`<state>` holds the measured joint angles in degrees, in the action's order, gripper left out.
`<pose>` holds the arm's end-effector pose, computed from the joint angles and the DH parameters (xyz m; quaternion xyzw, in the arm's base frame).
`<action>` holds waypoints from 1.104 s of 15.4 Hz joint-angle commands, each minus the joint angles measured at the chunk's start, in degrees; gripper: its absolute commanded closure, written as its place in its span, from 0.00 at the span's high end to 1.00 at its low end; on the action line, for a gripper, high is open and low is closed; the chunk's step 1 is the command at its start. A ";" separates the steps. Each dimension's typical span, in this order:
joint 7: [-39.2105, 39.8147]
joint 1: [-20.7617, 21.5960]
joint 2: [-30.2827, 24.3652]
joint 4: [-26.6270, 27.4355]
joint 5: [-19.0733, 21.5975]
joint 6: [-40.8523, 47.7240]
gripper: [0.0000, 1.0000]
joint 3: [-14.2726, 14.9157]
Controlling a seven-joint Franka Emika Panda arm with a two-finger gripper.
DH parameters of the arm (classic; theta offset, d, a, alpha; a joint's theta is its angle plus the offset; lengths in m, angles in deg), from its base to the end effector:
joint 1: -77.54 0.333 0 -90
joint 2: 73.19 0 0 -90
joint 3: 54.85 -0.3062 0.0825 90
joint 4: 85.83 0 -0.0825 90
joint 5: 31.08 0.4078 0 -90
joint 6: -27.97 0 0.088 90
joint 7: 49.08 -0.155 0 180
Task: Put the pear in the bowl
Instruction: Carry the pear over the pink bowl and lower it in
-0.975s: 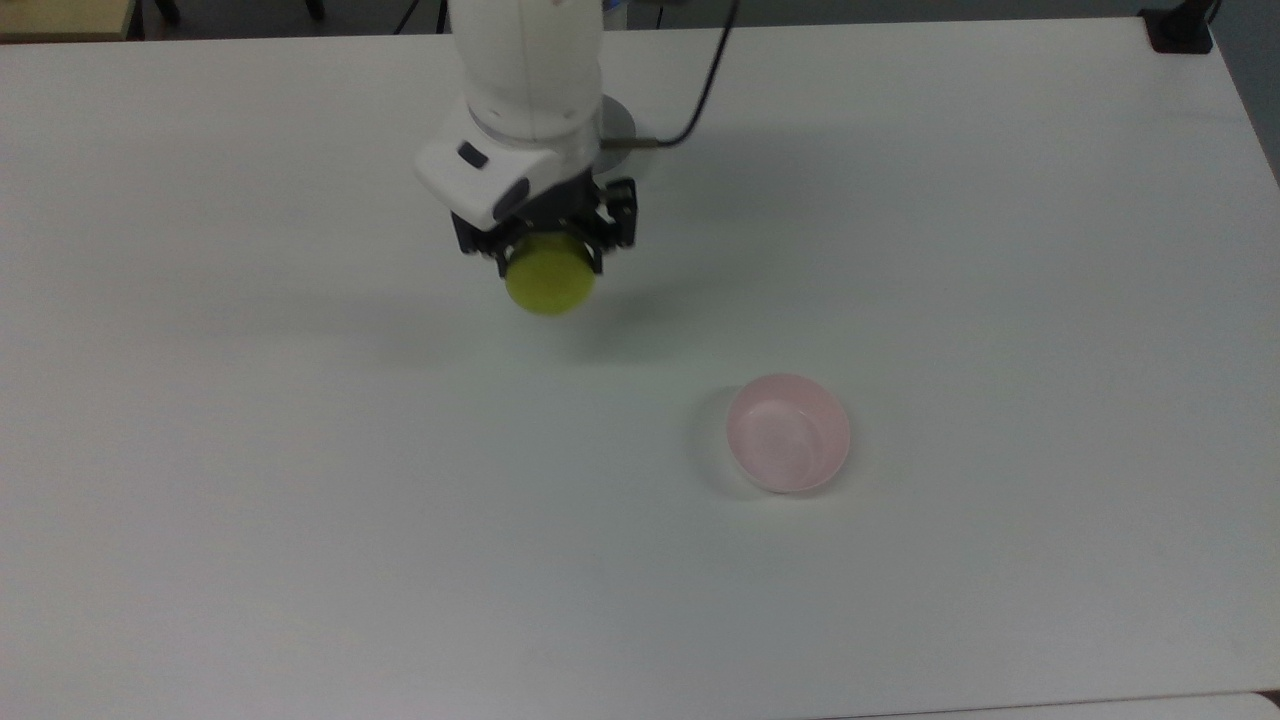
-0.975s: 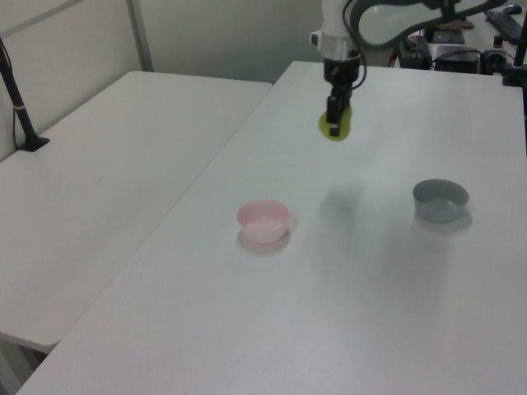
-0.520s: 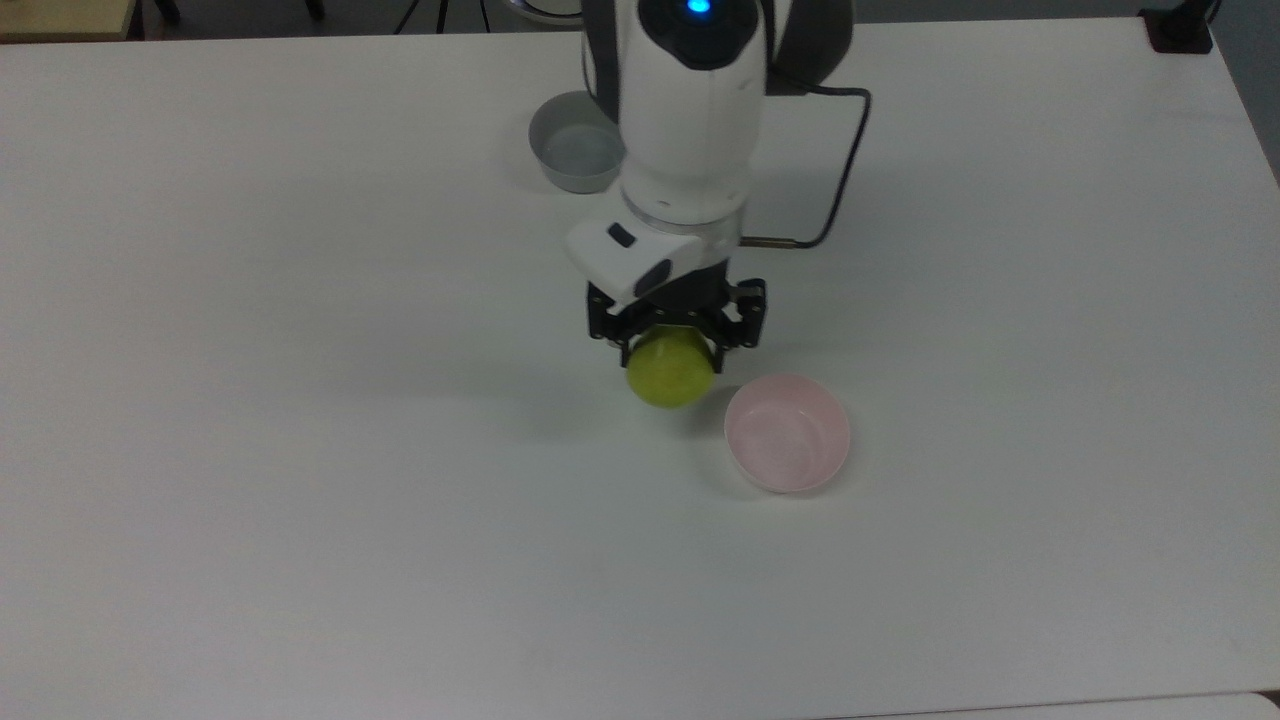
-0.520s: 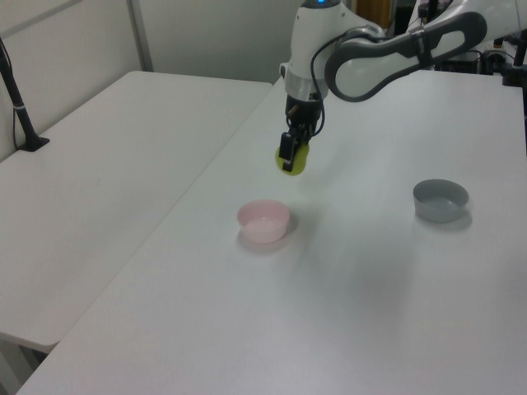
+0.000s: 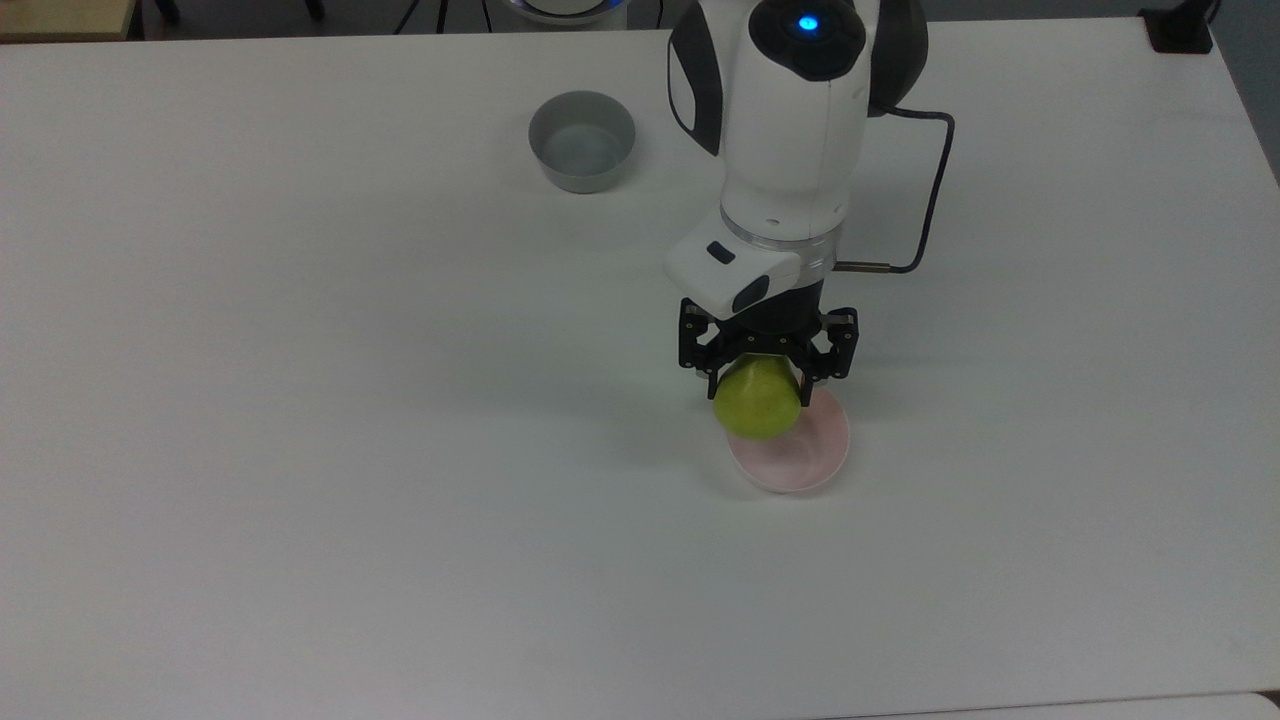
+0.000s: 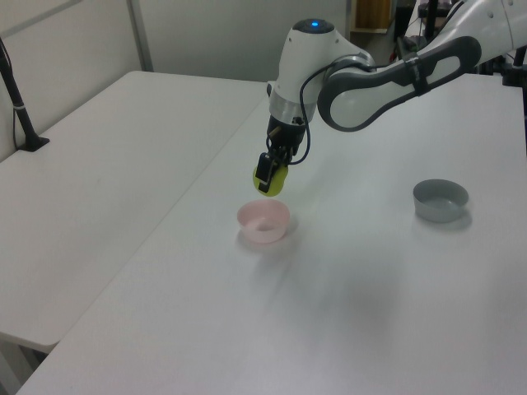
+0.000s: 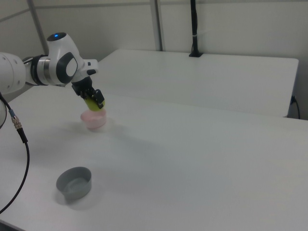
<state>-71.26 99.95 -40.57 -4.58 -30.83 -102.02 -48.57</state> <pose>0.7343 0.2265 0.3345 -0.9887 0.0407 -0.1425 0.0218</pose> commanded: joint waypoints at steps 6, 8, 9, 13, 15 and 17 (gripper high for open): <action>-1.55 1.93 4.72 -1.27 0.27 -1.67 0.47 0.75; -1.55 2.81 5.34 -1.27 0.27 -2.11 0.49 0.75; -1.55 2.81 5.43 -1.27 0.27 -2.89 0.52 0.75; -1.63 3.34 6.40 -1.27 0.27 -3.25 0.59 0.75; -1.63 3.43 6.31 -1.27 0.27 -3.25 0.70 0.75; -1.63 3.43 6.14 -1.27 0.19 -3.25 1.00 0.75</action>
<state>-71.92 102.50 -34.96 -4.69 -30.83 -104.28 -48.58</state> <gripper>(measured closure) 0.185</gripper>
